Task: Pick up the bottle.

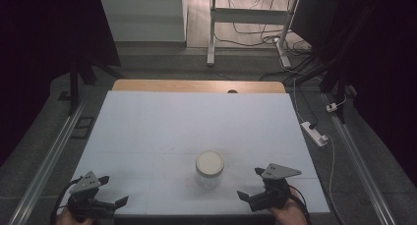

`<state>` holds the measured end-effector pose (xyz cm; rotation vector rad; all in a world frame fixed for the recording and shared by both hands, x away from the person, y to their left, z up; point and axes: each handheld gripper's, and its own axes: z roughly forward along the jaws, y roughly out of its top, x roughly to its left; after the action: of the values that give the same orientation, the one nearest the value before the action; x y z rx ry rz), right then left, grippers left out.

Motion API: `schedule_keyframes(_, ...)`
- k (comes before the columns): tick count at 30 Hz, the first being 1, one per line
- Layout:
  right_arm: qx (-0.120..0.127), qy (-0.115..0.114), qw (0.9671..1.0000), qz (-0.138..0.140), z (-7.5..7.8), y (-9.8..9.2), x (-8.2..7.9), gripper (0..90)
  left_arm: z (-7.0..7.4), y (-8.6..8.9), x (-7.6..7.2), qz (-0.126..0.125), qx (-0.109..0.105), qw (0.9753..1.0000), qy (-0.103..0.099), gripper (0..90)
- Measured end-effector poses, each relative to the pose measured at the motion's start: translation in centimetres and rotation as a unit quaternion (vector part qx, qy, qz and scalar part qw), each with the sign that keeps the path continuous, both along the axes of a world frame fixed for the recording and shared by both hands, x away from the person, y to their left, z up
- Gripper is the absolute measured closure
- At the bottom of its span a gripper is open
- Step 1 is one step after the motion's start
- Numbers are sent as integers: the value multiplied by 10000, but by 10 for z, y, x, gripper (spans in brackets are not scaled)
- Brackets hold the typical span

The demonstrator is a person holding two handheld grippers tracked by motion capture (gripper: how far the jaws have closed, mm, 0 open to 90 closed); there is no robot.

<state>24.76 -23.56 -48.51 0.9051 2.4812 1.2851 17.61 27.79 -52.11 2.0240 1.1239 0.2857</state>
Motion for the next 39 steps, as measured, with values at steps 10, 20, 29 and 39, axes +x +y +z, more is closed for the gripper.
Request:
schedule_keyframes(10,49,141,9998,118,0,16,9,0,-1,-1,1,-70,3,10000,42,0)
schedule_keyframes(20,-164,-9,9994,312,-1,36,16,0,-1,-1,1,-77,-1,9999,71,0)
schedule_keyframes(29,-74,79,9990,443,-5,55,24,0,-1,0,2,-90,-21,9999,76,0)
schedule_keyframes(39,-260,-11,9972,708,-14,76,29,0,-1,-1,2,-104,-14,9999,94,0)
